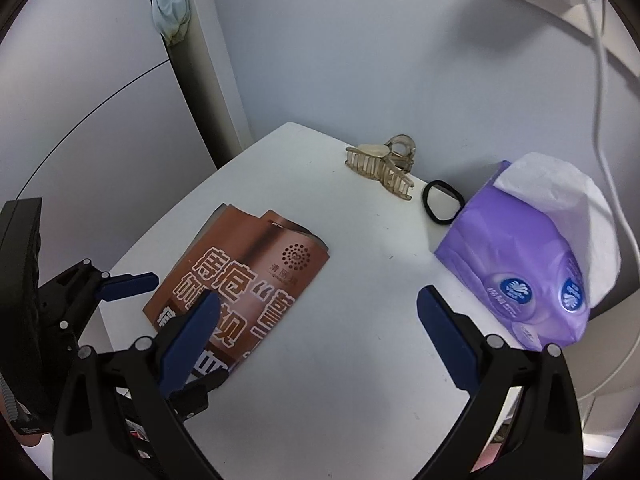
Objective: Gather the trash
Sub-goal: 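Move both grippers back to the brown printed leaflet on the nightstand, then close the left gripper on the brown leaflet, rolling it up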
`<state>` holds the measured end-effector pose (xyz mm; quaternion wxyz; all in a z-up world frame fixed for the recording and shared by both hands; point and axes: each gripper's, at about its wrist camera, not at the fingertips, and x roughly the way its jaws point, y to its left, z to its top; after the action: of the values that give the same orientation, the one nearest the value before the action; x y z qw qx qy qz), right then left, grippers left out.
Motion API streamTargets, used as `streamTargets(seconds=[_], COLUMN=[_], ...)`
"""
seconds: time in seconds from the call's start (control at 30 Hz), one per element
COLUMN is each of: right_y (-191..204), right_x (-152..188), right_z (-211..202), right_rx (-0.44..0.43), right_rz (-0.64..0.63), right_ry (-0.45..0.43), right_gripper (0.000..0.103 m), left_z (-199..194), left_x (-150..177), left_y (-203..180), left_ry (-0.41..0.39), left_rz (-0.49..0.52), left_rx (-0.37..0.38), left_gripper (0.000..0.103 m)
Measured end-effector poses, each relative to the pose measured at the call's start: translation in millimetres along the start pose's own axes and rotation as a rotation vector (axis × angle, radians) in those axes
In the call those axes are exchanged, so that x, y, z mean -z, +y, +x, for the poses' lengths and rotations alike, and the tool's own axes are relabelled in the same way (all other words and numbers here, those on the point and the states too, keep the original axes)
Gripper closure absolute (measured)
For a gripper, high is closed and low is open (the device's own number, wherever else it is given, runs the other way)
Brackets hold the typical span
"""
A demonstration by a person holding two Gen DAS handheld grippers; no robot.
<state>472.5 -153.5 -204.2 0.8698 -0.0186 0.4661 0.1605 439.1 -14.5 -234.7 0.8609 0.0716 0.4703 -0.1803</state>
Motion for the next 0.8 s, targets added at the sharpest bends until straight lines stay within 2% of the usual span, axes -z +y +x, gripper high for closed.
streamTargets(seconds=[0.5, 0.8], right_y=[11, 14], right_x=[-8, -6], right_z=[13, 16], right_rx=[-0.13, -0.131], right_rz=[-0.11, -0.114], right_ry=[0.008, 0.007], right_gripper=[0.007, 0.007], left_z=[11, 18], left_x=[-4, -2], left_y=[1, 0], left_ry=[0.002, 0.0], left_rz=[0.015, 0.044], left_rx=[0.019, 0.007], left_gripper=[0.006, 0.006])
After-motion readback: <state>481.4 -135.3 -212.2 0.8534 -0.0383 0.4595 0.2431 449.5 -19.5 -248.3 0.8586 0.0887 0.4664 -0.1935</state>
